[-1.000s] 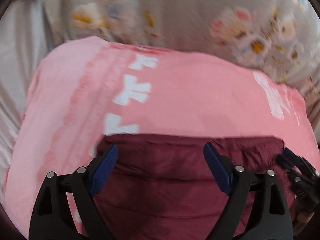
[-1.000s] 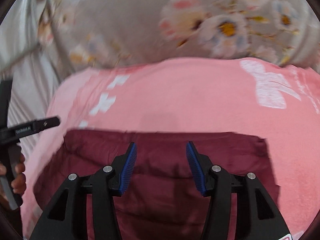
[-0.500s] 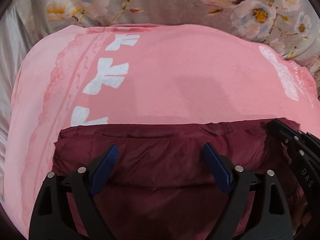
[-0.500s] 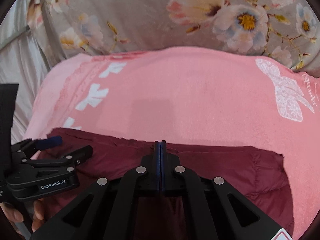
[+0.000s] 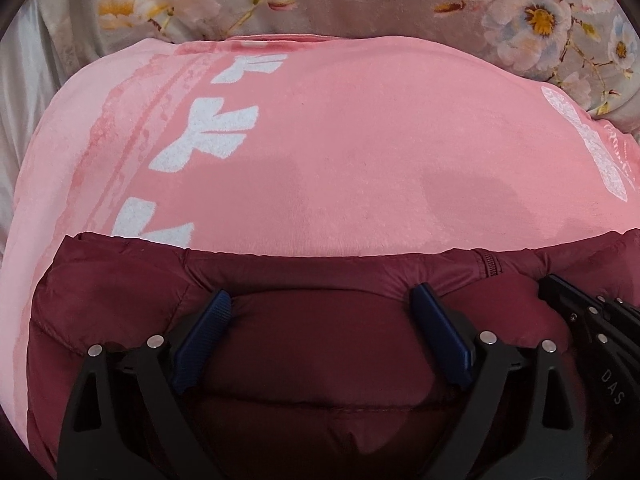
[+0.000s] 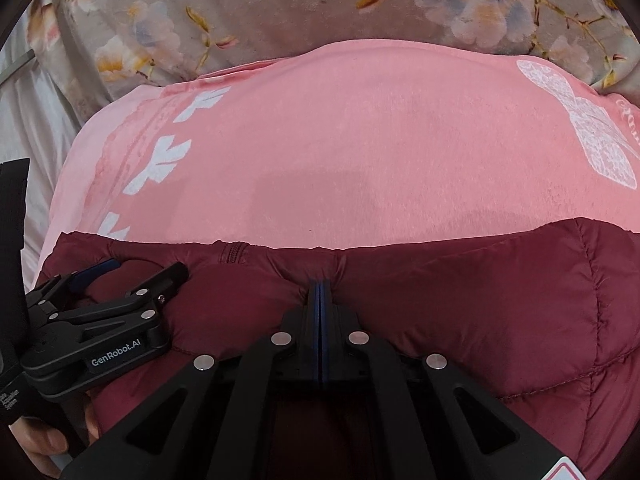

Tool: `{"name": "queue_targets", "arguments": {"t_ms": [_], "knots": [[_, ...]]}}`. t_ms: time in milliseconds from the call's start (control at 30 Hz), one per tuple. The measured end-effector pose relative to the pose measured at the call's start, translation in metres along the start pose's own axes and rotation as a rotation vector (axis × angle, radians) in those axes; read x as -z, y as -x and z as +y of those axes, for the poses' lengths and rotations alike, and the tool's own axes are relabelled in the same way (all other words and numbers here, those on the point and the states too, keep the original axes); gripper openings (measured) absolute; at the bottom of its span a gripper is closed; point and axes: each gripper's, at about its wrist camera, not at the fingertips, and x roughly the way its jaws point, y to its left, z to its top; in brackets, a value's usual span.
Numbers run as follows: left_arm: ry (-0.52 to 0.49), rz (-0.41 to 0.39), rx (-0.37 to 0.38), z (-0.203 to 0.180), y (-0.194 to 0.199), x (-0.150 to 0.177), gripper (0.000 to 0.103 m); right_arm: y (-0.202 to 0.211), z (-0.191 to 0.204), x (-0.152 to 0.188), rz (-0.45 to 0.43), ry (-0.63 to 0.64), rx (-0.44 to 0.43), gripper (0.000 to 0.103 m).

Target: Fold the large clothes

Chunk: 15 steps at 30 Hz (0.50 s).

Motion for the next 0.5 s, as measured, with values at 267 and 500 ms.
{"name": "queue_targets", "arguments": {"t_ms": [267, 500], "knots": [[0.0, -0.006, 0.001, 0.0001, -0.0016, 0.0003, 0.091, 0.0006, -0.0019, -0.0012, -0.003, -0.015, -0.011, 0.0], [-0.003, -0.007, 0.003, 0.0008, -0.002, 0.0, 0.091, 0.0009, -0.0045, -0.0004, -0.006, -0.029, -0.028, 0.0]]}}
